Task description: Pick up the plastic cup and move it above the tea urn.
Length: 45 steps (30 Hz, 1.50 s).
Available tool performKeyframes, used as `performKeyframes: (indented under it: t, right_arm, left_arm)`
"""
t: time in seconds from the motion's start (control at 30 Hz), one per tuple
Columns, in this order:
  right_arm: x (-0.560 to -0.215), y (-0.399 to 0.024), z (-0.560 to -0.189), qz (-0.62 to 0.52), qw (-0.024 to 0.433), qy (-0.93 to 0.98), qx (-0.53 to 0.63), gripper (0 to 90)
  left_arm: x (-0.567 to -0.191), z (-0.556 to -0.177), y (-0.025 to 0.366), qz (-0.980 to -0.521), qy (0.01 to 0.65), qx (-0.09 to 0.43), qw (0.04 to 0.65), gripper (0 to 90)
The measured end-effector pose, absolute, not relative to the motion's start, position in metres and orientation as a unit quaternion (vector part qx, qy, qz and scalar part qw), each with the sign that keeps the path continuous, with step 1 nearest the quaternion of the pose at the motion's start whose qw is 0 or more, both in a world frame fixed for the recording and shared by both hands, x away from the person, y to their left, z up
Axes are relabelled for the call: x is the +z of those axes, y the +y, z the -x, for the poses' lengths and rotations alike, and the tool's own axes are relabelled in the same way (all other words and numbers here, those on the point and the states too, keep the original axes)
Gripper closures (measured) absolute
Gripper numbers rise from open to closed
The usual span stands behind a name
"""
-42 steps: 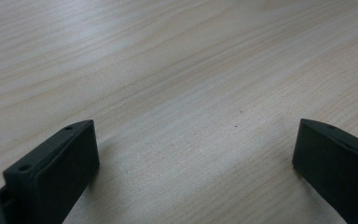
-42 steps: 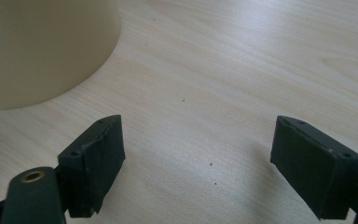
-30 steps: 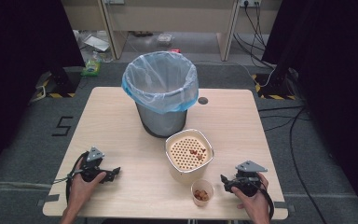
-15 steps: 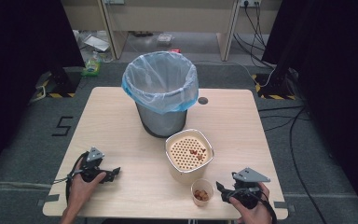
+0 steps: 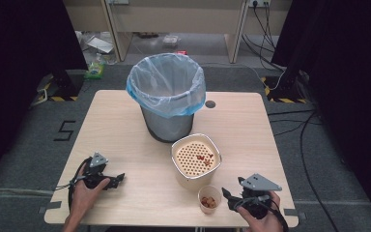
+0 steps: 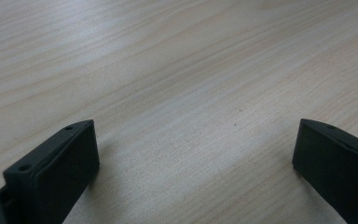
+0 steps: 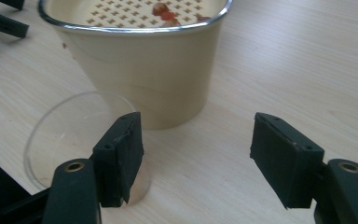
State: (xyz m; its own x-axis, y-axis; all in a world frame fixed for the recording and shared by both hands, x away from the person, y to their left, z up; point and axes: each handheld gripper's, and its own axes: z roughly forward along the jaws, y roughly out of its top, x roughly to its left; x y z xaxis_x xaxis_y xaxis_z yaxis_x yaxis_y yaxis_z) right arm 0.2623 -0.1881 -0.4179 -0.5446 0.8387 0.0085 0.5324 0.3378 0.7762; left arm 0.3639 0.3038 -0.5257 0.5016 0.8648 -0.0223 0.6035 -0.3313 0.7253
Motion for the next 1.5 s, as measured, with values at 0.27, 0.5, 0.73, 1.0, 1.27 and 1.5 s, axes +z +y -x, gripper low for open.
performKeyframes:
  t: [0.27, 0.5, 0.73, 1.0, 1.27, 1.5]
  right_arm:
    - [-0.423, -0.168, -0.263, -0.397, 0.183, 0.814, 0.383, 42.9]
    - [-0.438, -0.16, -0.271, -0.371, 0.155, 0.838, 0.368, 59.9]
    - [-0.446, -0.162, -0.273, -0.366, 0.145, 0.851, 0.347, 66.3]
    - [-0.452, -0.175, -0.273, -0.353, 0.127, 0.854, 0.36, 84.1]
    - [-0.435, -0.196, -0.268, -0.349, 0.171, 0.846, 0.365, 87.4]
    - [-0.426, -0.217, -0.283, -0.368, 0.218, 0.833, 0.351, 87.3]
  left_arm:
    - [-0.526, -0.364, 0.304, -0.794, 0.462, 0.188, 0.346, 0.0]
    - [-0.526, -0.364, 0.304, -0.794, 0.462, 0.188, 0.347, 0.0]
    - [-0.526, -0.364, 0.304, -0.794, 0.462, 0.188, 0.347, 0.0]
    - [-0.526, -0.364, 0.304, -0.794, 0.462, 0.188, 0.347, 0.0]
    - [-0.526, -0.364, 0.304, -0.794, 0.462, 0.188, 0.347, 0.0]
    - [-0.526, -0.364, 0.304, -0.794, 0.463, 0.188, 0.347, 0.0]
